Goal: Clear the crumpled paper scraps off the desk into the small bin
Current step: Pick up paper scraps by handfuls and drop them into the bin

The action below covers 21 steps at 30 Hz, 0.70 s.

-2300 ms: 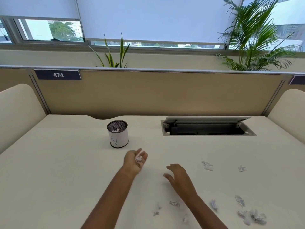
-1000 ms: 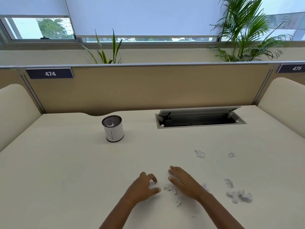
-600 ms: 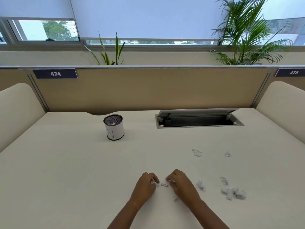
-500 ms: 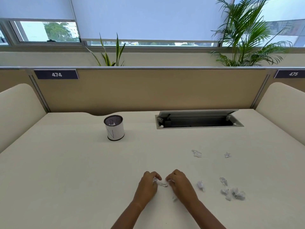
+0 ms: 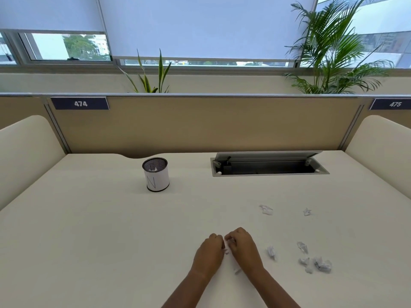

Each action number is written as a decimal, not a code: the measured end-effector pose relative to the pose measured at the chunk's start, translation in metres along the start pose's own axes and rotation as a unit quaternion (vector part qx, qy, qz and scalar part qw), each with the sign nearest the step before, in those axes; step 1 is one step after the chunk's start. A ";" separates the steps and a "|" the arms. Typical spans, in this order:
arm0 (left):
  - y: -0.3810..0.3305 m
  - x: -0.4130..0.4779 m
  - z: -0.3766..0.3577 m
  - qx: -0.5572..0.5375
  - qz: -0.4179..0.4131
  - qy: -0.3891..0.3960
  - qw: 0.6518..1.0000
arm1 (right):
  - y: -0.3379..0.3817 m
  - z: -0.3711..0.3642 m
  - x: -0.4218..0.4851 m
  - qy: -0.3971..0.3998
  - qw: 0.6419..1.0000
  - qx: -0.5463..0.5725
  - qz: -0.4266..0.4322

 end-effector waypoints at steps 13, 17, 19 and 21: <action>0.083 0.050 0.132 -0.199 0.093 -0.188 0.957 | 0.010 0.003 0.027 0.014 0.996 0.021 0.082; 0.094 0.068 0.185 -0.172 0.111 -0.262 0.943 | 0.005 0.000 0.035 -0.008 0.997 0.024 0.078; 0.099 0.078 0.202 -0.164 0.126 -0.284 0.936 | 0.005 -0.002 0.038 -0.020 0.996 0.029 0.082; 0.104 0.088 0.215 -0.149 0.141 -0.294 0.934 | 0.005 -0.003 0.040 -0.034 0.994 0.038 0.094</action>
Point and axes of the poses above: each hand's wrist, its own x-axis towards the middle knuckle, its own z-axis out of the back of the hand, y = z × x, the point moved 10 cm from there along x, towards the middle knuckle, and after that the axes turned 2 degrees about y, right-handed, at the moved point
